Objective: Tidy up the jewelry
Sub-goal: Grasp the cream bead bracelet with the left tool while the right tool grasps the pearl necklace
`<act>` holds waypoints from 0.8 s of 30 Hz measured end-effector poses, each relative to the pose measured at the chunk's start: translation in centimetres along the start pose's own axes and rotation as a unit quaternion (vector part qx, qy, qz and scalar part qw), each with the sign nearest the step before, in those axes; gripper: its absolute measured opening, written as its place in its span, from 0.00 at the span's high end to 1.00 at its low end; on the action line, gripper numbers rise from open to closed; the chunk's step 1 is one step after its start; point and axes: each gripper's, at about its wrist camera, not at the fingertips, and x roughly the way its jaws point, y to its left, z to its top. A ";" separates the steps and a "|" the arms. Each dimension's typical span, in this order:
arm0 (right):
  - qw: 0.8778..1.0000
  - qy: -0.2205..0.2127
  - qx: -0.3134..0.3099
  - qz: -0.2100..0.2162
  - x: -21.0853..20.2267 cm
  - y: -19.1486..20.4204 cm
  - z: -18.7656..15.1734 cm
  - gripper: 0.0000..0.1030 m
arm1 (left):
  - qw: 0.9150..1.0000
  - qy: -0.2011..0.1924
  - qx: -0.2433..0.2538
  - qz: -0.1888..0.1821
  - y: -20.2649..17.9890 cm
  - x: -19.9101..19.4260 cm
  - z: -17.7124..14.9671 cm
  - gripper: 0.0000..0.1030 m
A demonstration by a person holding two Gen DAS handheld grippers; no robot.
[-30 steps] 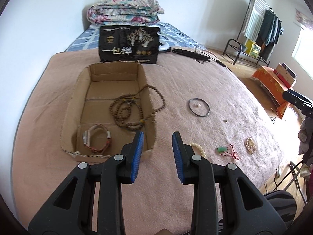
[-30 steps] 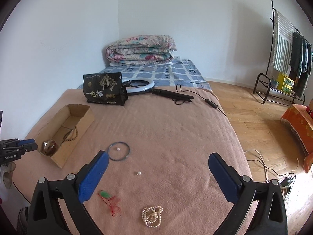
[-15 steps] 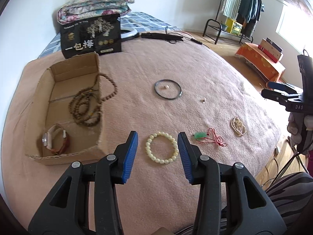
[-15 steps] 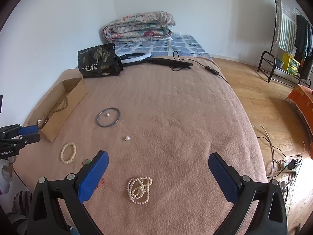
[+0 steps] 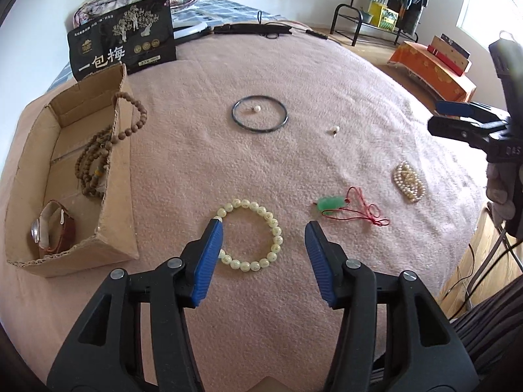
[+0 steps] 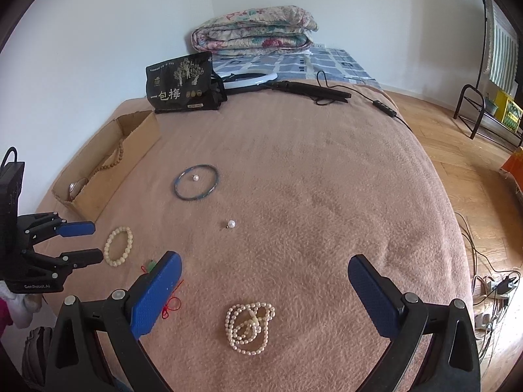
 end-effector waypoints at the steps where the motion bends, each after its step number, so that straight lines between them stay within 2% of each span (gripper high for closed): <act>1: 1.000 0.005 0.001 0.002 0.2 -0.1 -0.4 0.01 | 1.000 0.002 -0.002 0.002 0.1 0.3 0.0 0.48; 3: 1.000 0.014 0.001 0.005 0.4 -0.3 -1.3 0.02 | 1.000 0.006 -0.003 0.006 0.2 0.9 -0.1 0.48; 9: 0.998 0.046 0.027 0.013 1.2 -1.7 -4.0 0.15 | 1.000 0.009 -0.005 0.014 0.3 1.7 -0.6 0.48; 18: 0.997 0.070 0.015 0.020 2.5 -0.6 -6.3 0.15 | 0.999 0.021 -0.018 0.021 1.0 3.0 -0.7 0.48; 24: 0.998 0.066 0.012 0.012 2.6 -0.2 -6.1 0.16 | 0.998 0.005 -0.049 0.024 2.1 2.0 -0.4 0.48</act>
